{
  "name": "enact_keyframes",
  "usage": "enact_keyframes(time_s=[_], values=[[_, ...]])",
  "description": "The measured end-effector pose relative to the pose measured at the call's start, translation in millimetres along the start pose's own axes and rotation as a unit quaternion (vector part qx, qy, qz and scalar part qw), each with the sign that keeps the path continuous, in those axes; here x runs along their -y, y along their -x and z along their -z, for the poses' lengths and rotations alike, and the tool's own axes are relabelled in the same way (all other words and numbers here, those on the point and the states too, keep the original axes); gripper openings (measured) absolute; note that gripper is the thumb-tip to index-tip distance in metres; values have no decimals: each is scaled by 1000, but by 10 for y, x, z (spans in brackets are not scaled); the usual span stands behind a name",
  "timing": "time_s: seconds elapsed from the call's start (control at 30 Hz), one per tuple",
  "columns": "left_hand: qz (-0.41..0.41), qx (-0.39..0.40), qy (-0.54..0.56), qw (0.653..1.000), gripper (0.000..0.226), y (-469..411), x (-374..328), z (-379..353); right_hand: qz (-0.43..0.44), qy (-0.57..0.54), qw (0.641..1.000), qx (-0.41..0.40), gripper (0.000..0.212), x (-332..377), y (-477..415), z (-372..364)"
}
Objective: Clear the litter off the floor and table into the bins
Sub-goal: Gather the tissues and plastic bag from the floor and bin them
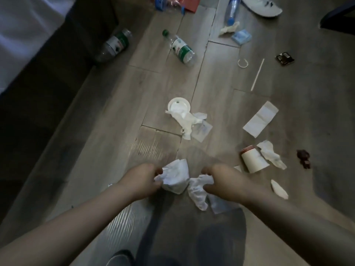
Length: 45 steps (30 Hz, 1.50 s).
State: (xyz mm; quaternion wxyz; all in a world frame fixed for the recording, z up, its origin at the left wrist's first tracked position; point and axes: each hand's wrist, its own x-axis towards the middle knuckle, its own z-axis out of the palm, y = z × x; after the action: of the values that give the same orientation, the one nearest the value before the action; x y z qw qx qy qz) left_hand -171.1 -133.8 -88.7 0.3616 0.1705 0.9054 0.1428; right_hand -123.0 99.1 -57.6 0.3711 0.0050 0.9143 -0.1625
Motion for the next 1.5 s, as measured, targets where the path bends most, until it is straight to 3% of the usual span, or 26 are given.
enact_keyframes(time_s=[0.2,0.37,0.53,0.67,0.77,0.97,1.3,1.5], values=[[-2,-88,-29,996,29,-364,380,-280,42,79,995,-35,49,7,-613,-232],[42,-140,-29,989,34,-152,736,-440,72,73,994,-38,52,107,-637,-516],[105,-134,-77,983,45,97,1197,-718,74,94,993,-19,52,117,-598,-716],[138,-131,-39,981,66,193,1361,-899,61,125,990,-11,50,181,-529,-779],[167,-119,-28,978,63,217,1382,-1013,55,135,989,-12,50,210,-478,-787],[112,-138,-4,984,51,126,1189,-1161,29,120,992,-11,56,122,-346,-706],[-6,-94,110,989,94,-289,477,-1076,-41,95,995,-15,60,-468,-55,-730],[16,-12,61,998,122,-477,235,-991,-59,80,995,7,61,-599,-50,-831]])
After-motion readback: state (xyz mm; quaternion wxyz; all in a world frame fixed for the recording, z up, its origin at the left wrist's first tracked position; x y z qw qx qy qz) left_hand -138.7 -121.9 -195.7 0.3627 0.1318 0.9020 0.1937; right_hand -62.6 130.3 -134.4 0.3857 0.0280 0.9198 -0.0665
